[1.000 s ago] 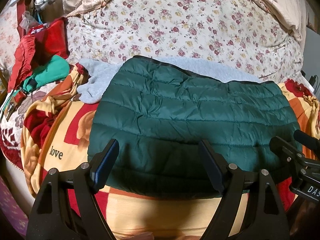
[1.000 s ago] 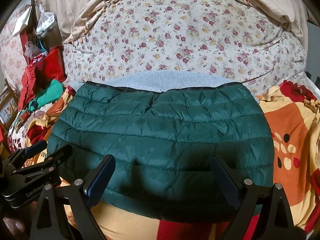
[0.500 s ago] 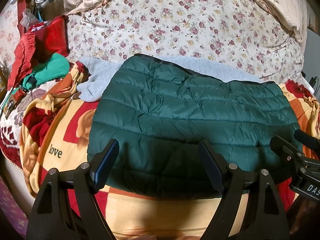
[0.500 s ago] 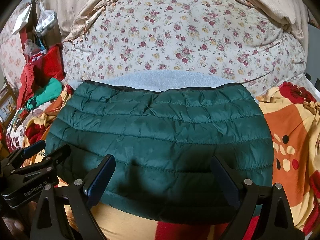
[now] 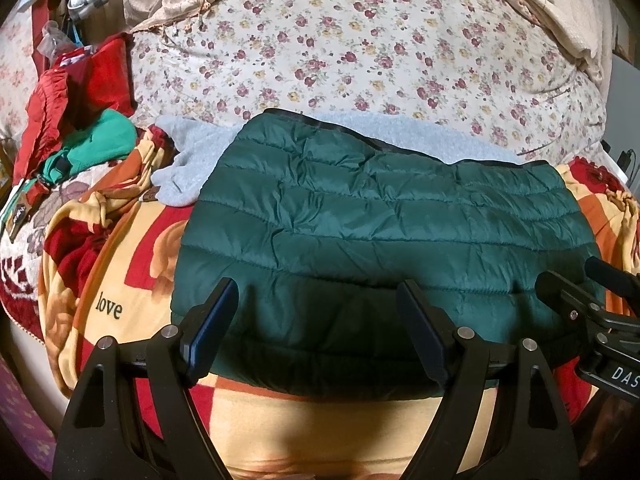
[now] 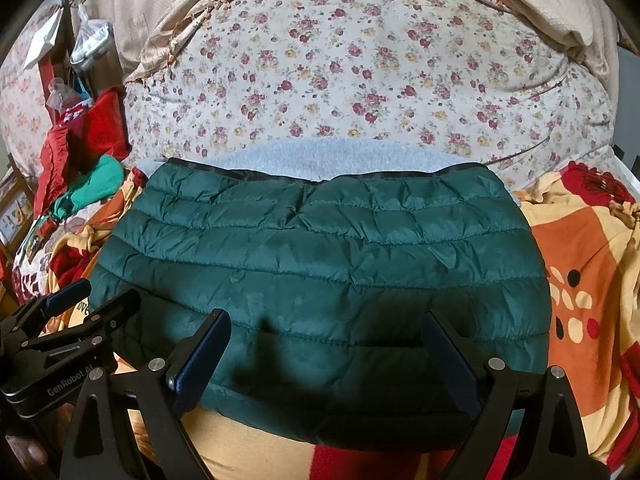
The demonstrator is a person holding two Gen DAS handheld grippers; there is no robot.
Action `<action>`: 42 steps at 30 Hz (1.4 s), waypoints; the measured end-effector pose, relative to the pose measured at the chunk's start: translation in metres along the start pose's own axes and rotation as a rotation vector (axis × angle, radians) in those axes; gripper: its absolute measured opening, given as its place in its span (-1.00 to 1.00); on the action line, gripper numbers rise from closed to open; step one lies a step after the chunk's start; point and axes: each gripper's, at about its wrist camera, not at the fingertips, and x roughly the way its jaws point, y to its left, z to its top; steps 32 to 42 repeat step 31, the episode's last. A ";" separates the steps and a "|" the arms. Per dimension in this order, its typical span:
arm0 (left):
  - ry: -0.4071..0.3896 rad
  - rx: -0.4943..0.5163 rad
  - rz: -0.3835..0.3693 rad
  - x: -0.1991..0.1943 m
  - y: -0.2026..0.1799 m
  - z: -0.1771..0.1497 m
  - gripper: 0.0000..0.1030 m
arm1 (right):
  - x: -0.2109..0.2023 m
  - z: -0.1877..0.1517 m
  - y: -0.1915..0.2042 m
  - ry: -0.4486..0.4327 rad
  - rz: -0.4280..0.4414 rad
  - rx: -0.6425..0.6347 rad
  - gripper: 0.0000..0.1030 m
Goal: Fold large clothes
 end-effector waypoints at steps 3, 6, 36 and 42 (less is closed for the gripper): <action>0.005 -0.004 -0.003 0.002 -0.001 0.001 0.59 | 0.000 0.000 0.001 0.000 -0.003 -0.001 0.84; 0.006 -0.003 -0.002 0.002 -0.001 0.002 0.59 | 0.001 0.000 0.003 0.001 -0.002 -0.001 0.84; 0.005 0.010 -0.027 0.021 0.010 0.018 0.59 | 0.025 0.010 -0.003 0.032 0.034 -0.003 0.84; 0.005 0.010 -0.027 0.021 0.010 0.018 0.59 | 0.025 0.010 -0.003 0.032 0.034 -0.003 0.84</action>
